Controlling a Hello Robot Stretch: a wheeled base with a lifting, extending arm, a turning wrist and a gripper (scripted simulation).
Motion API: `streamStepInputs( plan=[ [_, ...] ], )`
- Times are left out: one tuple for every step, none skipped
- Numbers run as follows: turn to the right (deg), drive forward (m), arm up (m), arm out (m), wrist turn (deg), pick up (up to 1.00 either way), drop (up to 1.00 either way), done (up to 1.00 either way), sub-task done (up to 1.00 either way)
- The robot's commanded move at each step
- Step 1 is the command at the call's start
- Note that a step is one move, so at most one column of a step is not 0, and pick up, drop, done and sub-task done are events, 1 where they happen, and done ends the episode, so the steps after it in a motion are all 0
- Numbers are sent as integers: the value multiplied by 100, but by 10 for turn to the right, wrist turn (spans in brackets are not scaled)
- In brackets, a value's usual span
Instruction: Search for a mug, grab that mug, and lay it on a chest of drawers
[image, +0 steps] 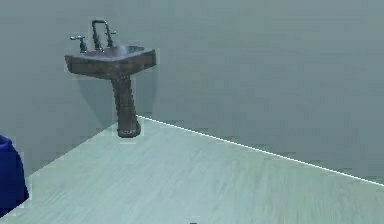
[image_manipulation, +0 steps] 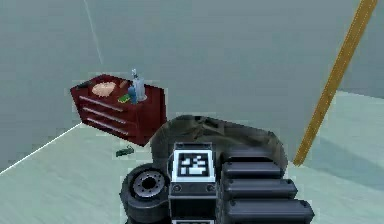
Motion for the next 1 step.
streamStepInputs(
  plan=[
    [240,0,0,0,0,0,0,0,0]
  ],
)
